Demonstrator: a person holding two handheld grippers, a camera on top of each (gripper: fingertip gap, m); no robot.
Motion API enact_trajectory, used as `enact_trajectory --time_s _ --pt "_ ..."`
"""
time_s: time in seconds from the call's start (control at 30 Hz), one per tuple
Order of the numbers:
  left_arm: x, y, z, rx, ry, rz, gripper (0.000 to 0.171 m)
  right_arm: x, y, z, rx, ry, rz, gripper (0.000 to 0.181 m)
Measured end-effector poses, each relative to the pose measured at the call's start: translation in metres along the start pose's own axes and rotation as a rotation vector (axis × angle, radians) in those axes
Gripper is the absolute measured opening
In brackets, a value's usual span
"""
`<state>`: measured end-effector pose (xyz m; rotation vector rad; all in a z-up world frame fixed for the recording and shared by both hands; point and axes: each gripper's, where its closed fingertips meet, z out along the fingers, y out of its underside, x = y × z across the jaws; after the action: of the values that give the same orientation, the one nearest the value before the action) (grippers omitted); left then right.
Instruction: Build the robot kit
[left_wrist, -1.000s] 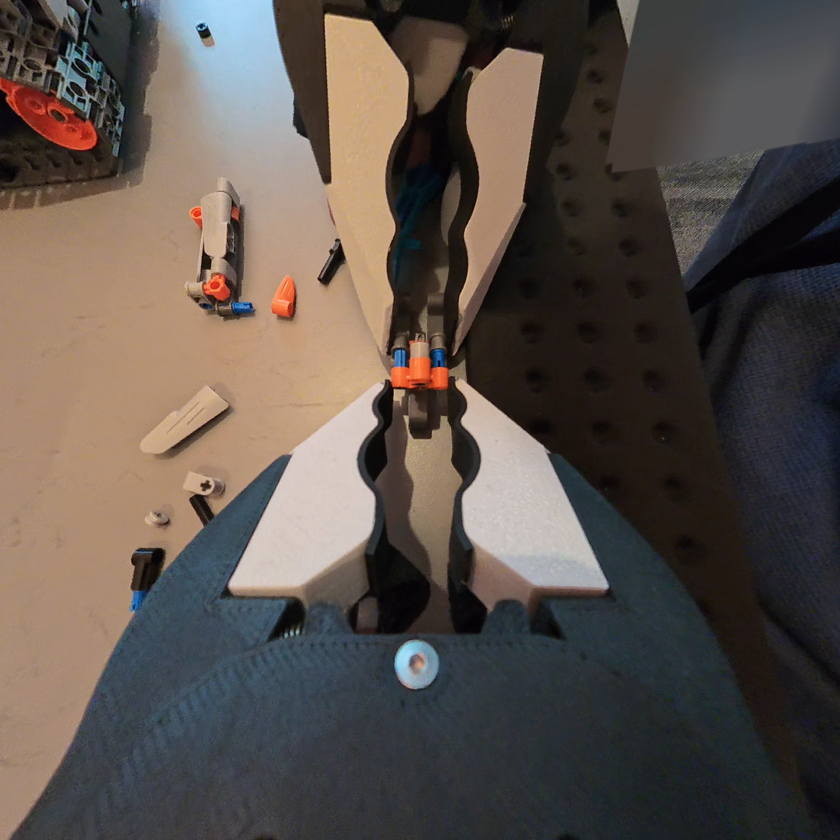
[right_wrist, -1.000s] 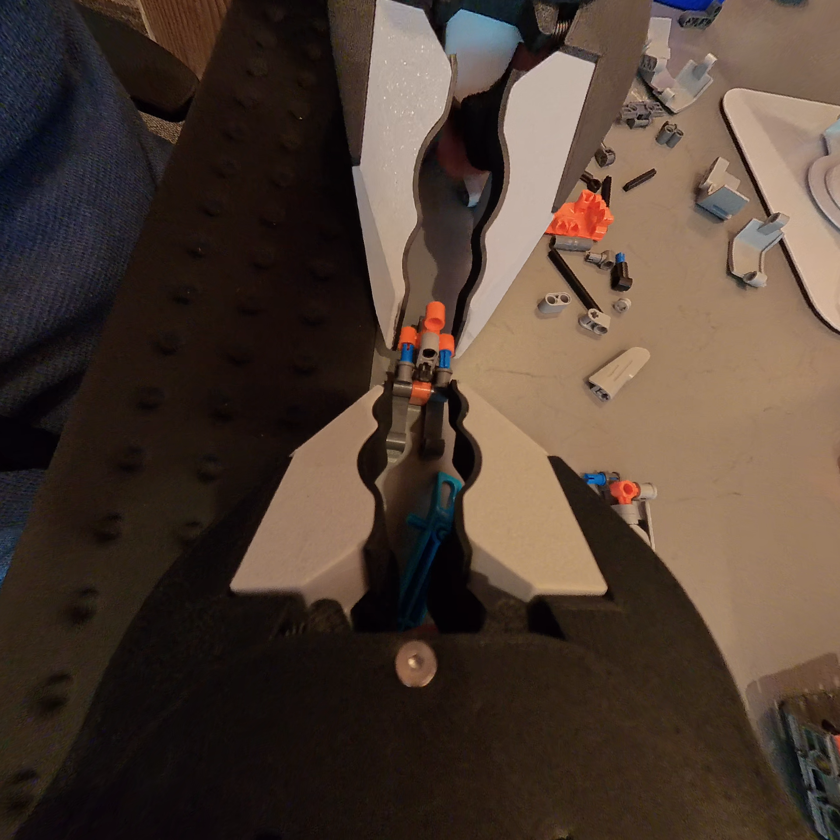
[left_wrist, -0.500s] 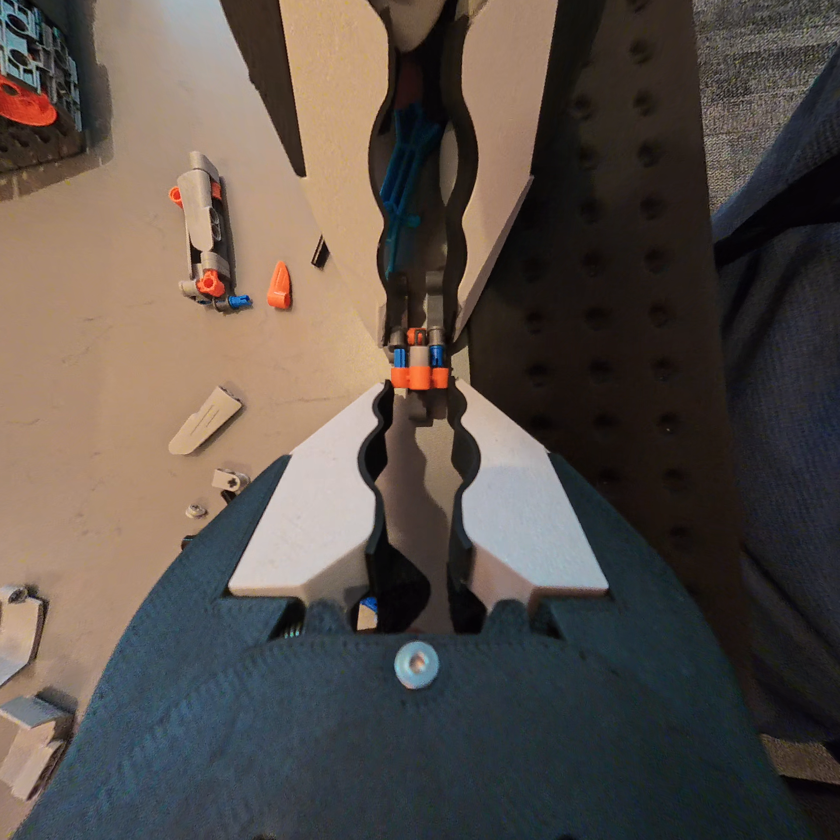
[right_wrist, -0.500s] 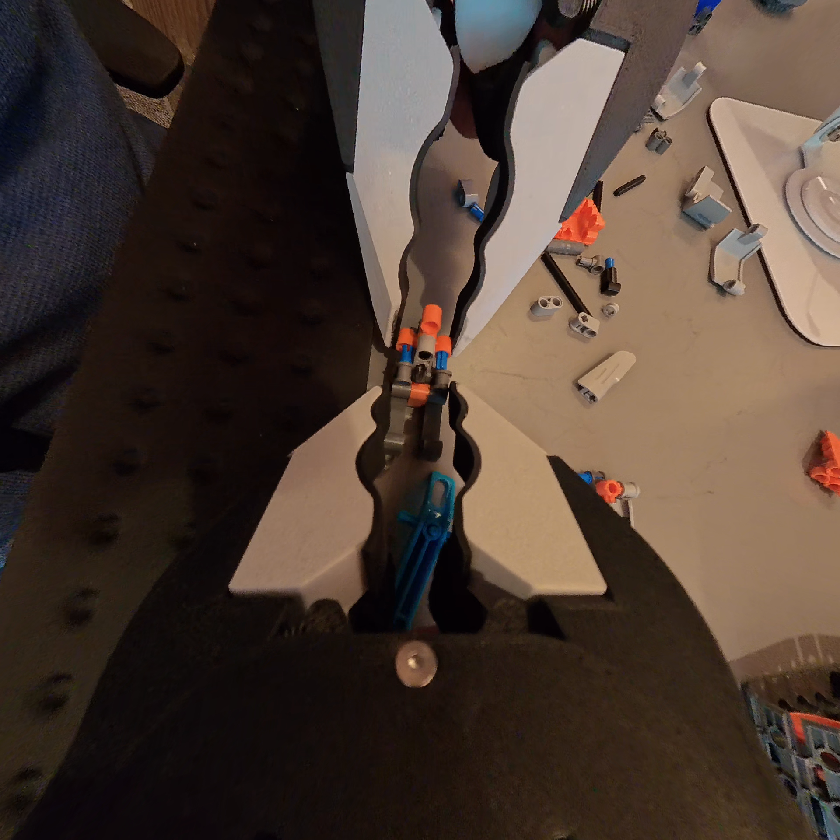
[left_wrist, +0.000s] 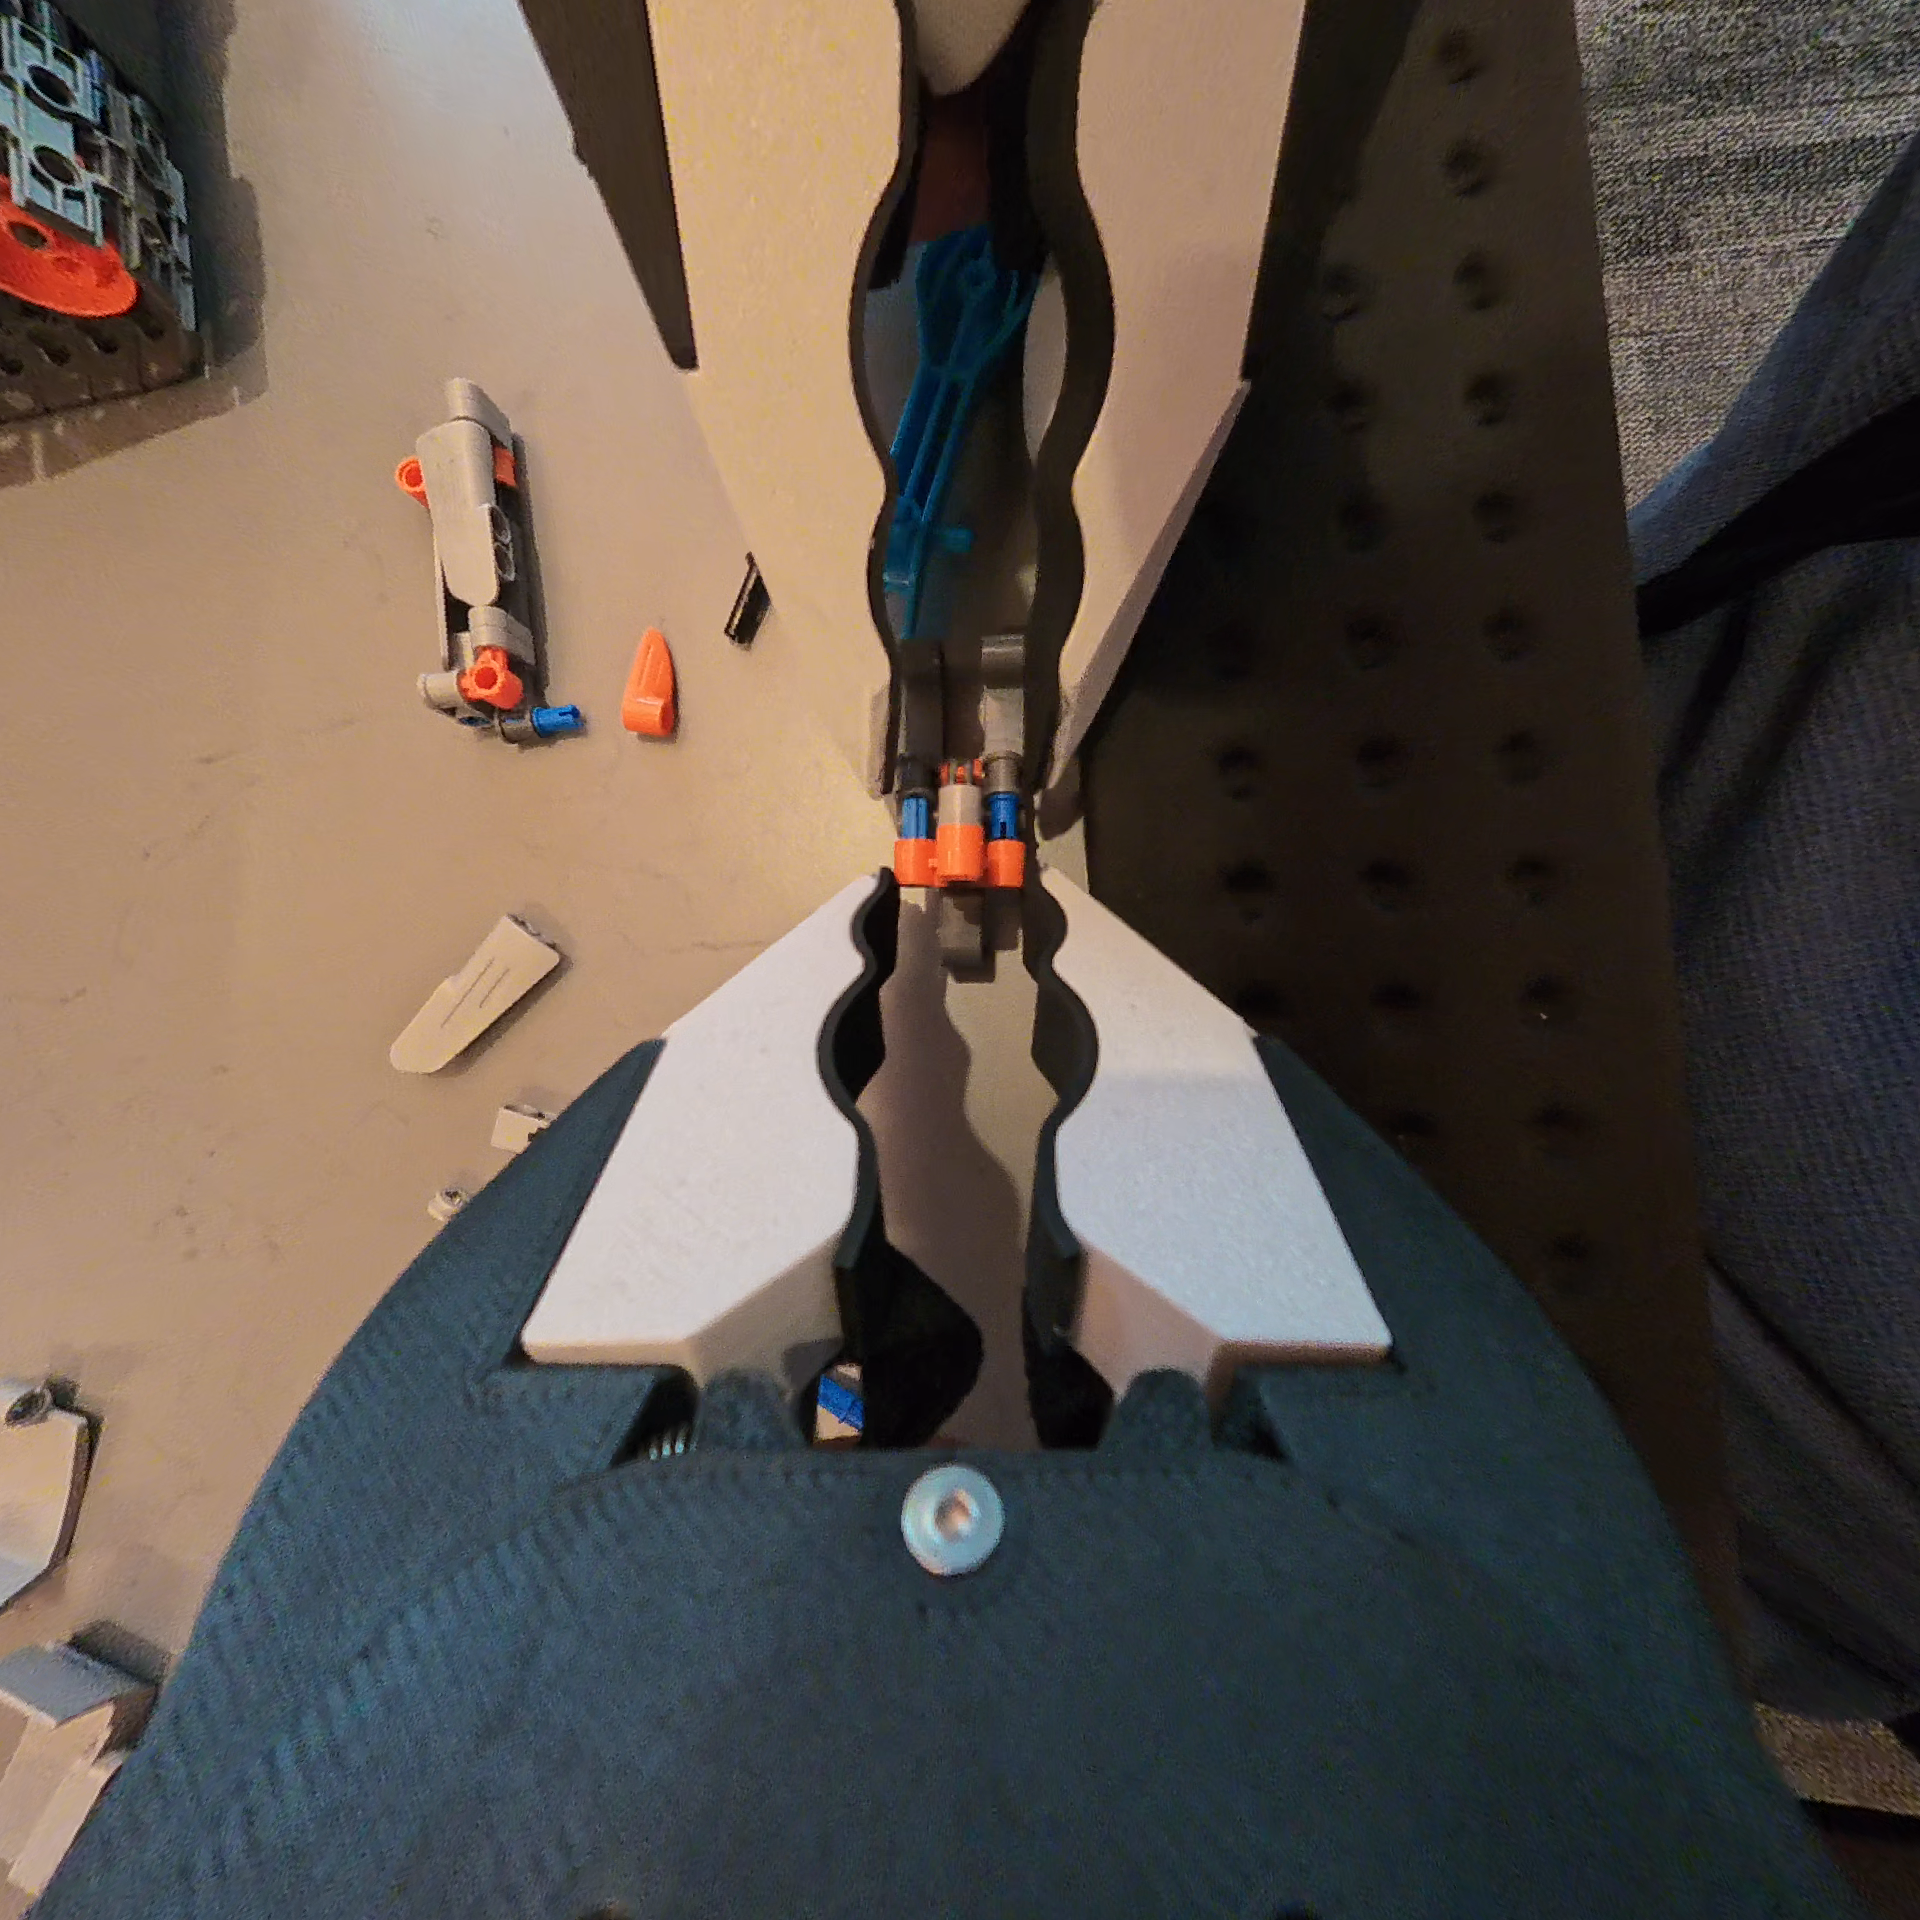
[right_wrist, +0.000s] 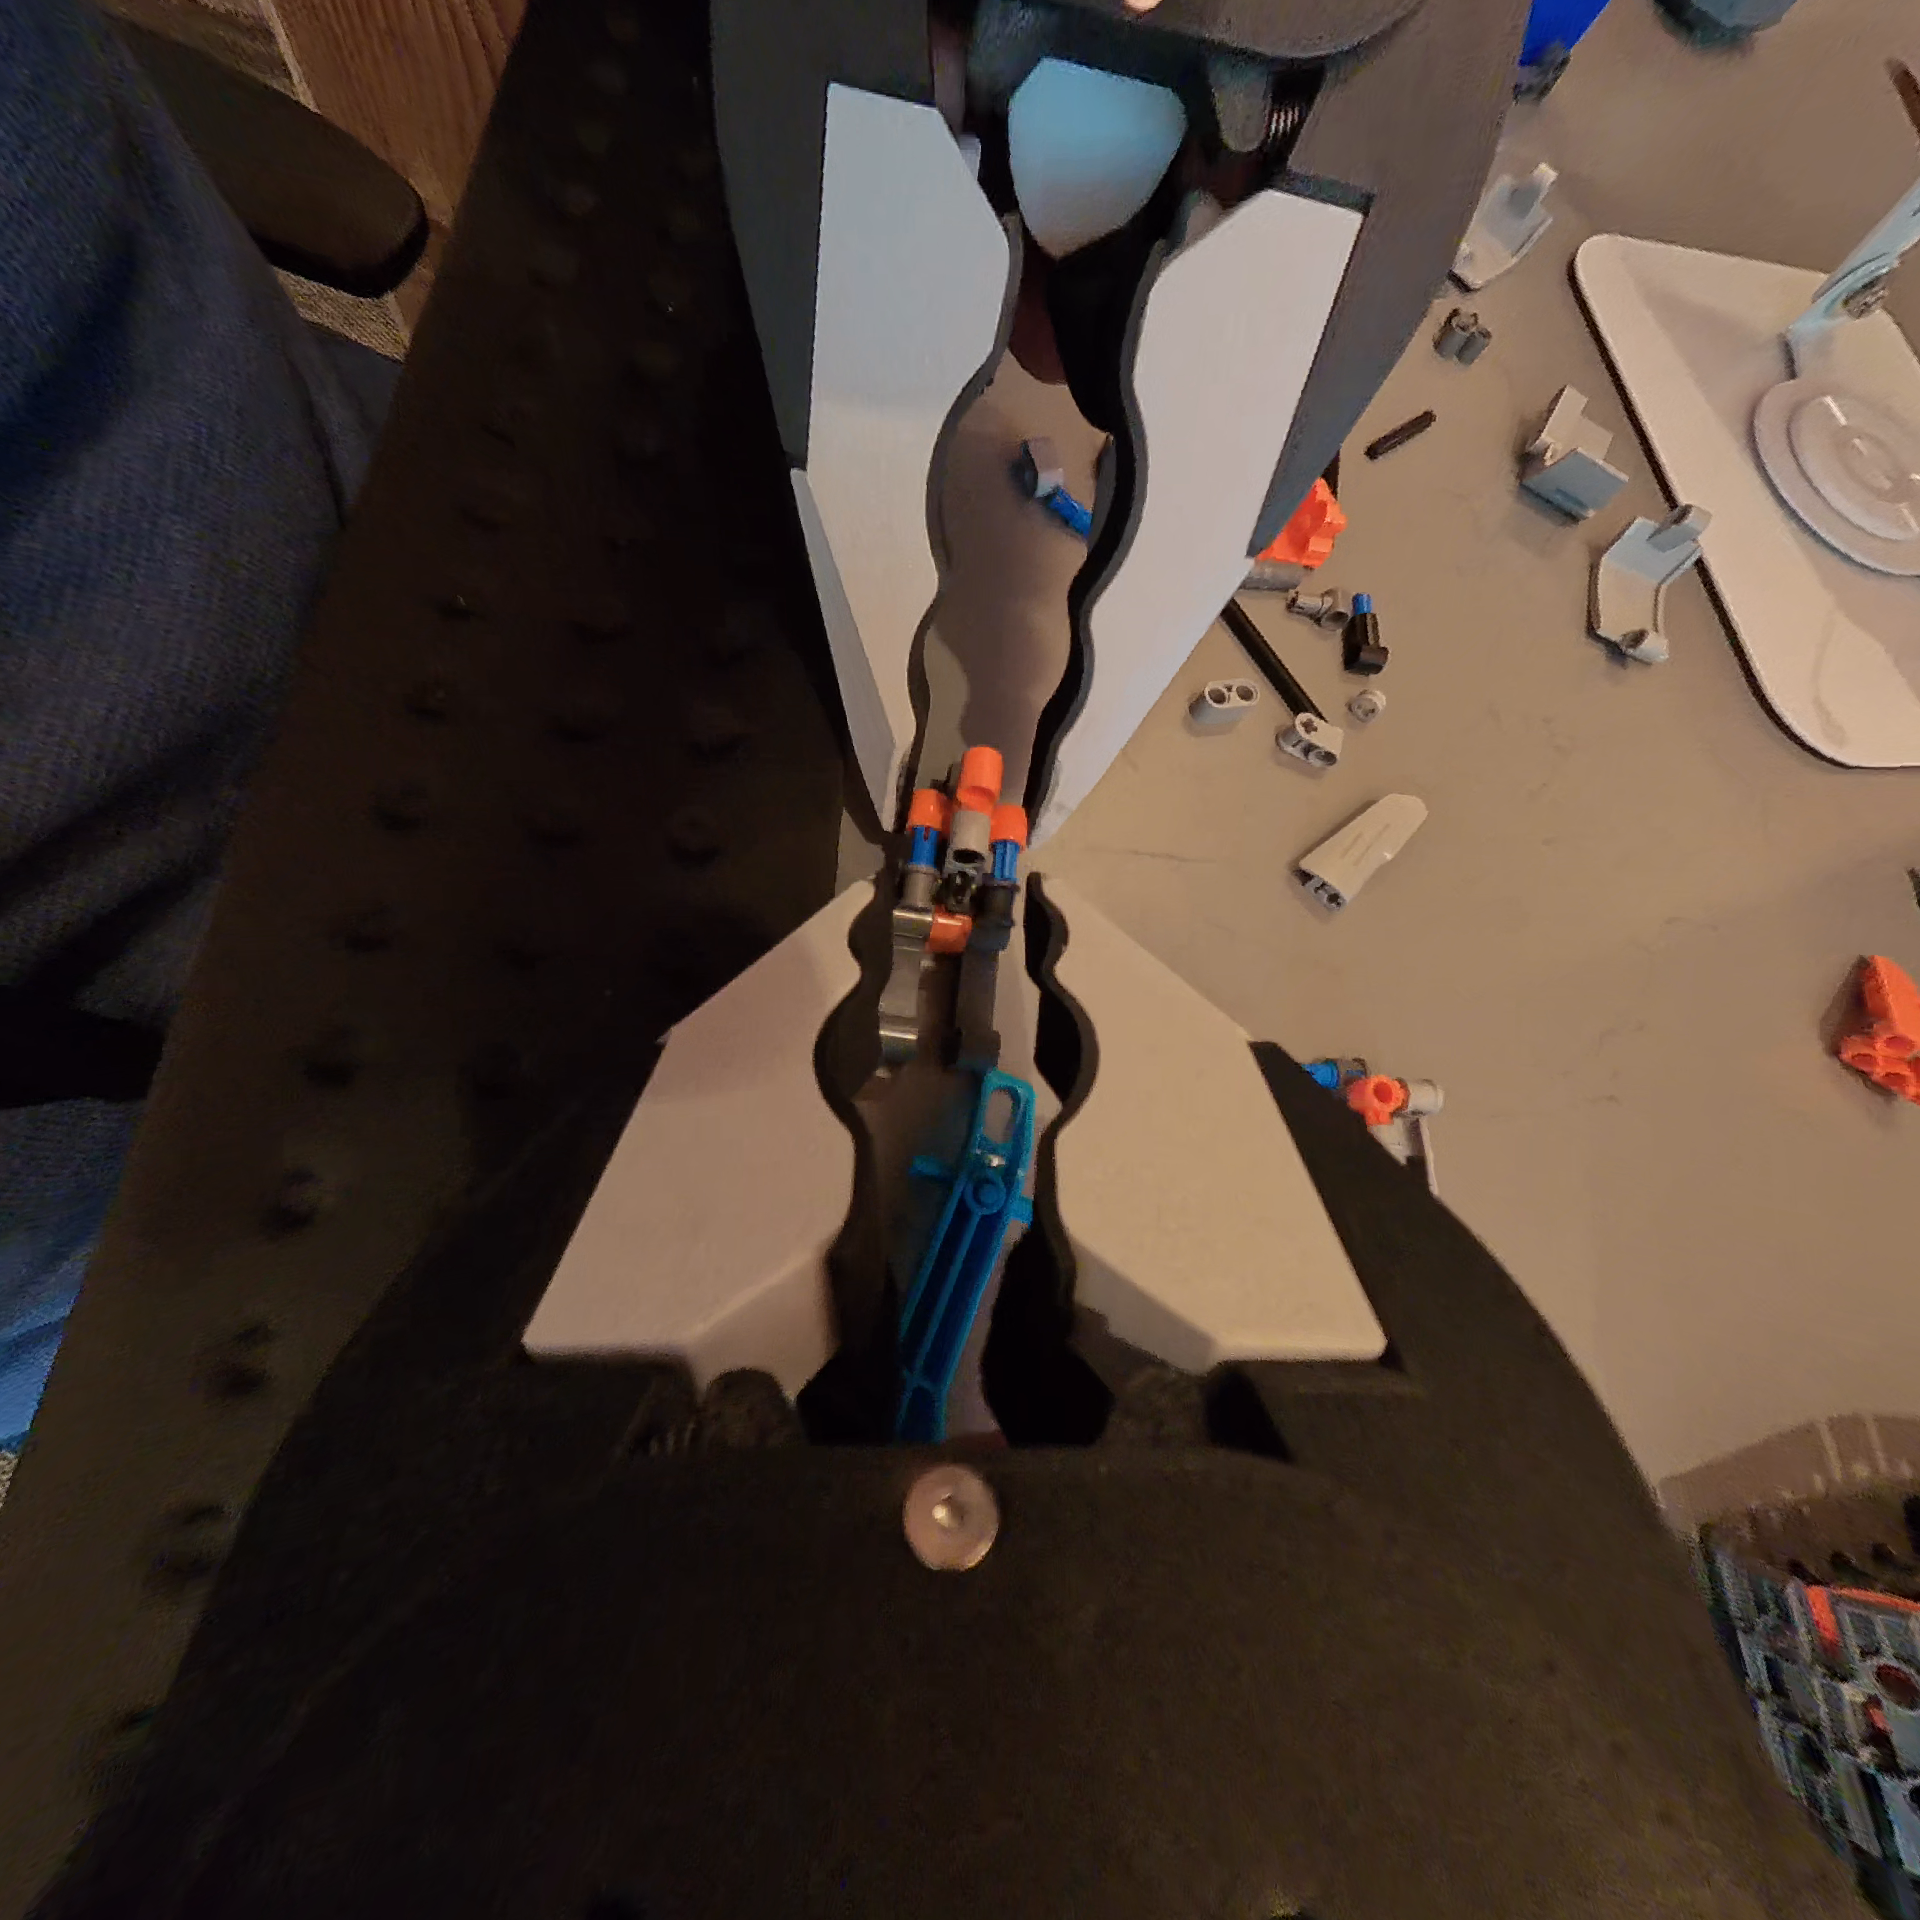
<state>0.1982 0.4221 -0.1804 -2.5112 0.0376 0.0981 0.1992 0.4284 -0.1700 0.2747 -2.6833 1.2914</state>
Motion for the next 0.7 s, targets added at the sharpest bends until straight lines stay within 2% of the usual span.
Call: enact_trajectory --time_s 0.33,0.7 --pt "-0.0003 -0.0003 0.0009 -0.016 -0.005 0.014 0.022 -0.0008 -0.0035 0.0 0.016 0.012 -0.04 0.018" --pt "-0.0002 -0.0047 0.0004 0.034 -0.009 -0.001 0.022 -0.0022 -0.0021 -0.0002 0.009 0.005 -0.033 0.014"
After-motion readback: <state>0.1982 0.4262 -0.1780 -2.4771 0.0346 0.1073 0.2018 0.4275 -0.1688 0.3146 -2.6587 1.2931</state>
